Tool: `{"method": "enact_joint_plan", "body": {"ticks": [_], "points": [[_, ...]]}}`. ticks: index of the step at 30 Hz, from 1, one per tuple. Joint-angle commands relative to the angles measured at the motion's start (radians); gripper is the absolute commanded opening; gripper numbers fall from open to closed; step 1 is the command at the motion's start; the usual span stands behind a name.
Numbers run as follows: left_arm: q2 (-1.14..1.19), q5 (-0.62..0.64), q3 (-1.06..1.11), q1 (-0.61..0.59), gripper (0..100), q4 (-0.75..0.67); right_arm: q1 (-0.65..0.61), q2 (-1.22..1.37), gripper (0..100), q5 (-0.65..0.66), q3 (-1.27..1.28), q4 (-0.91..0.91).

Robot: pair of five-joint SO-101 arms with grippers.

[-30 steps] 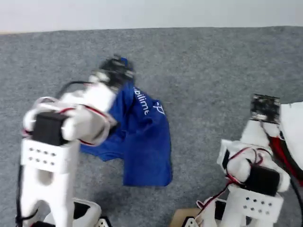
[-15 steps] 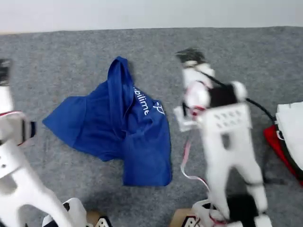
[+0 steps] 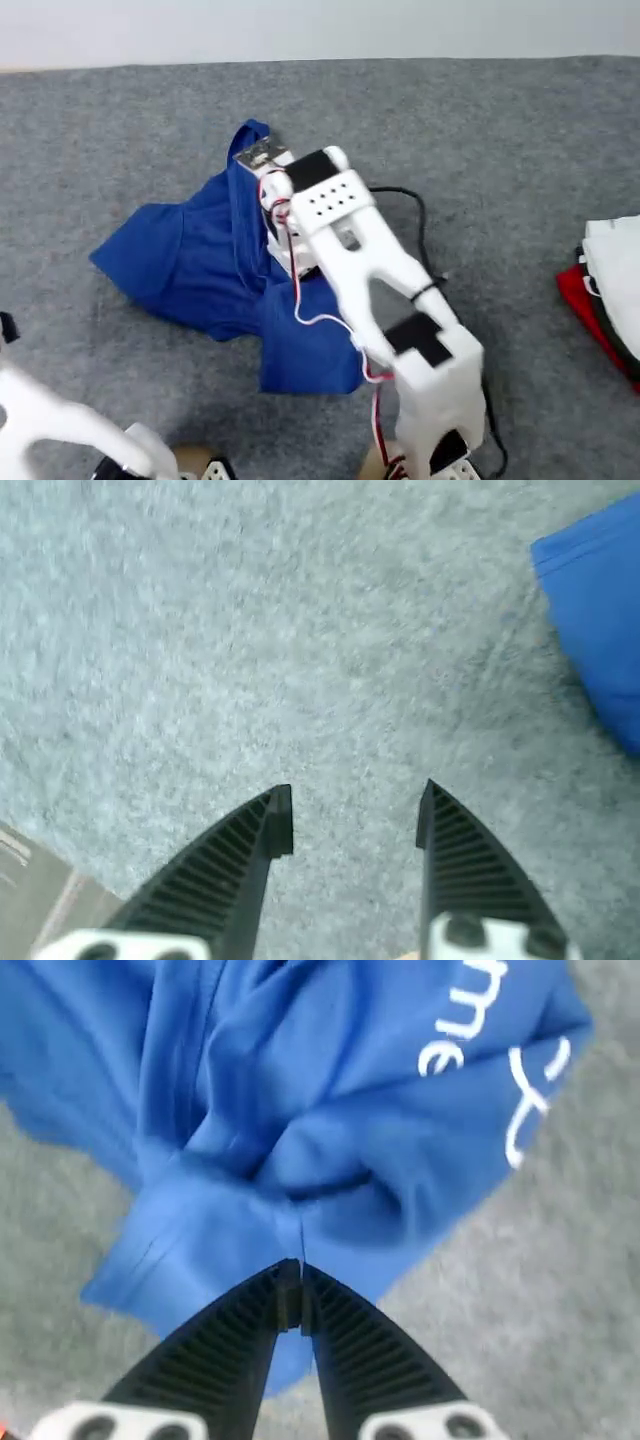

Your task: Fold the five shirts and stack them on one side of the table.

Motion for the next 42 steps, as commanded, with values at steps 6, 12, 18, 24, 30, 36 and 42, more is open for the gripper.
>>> {"method": "enact_joint_plan", "body": {"ticks": [6, 12, 18, 24, 30, 36, 42], "points": [[-0.026, -0.008, 0.012, -0.02, 21, -0.028, 0.09, 0.226, 1.0, 0.106, -0.133, 0.09], [-0.026, -0.008, 0.012, -0.02, 21, -0.028, 0.286, 0.219, 1.0, 0.195, -0.13, 0.094], [-0.021, -0.003, 0.013, -0.015, 21, -0.068, 0.395, 0.154, 1.0, 0.242, -0.129, 0.097], [-0.02, -0.003, 0.013, -0.014, 21, -0.071, 0.292, 0.024, 1.0, 0.241, -0.129, 0.096], [-0.02, -0.003, 0.013, -0.014, 21, -0.071, 0.048, -0.067, 1.6, 0.232, -0.129, 0.096], [-0.02, -0.003, 0.013, -0.014, 21, -0.071, -0.136, -0.035, 8.0, 0.123, -0.098, 0.096], [-0.02, -0.003, 0.013, -0.014, 21, -0.071, -0.229, 0.038, 19.8, 0.069, -0.057, 0.094]]}}
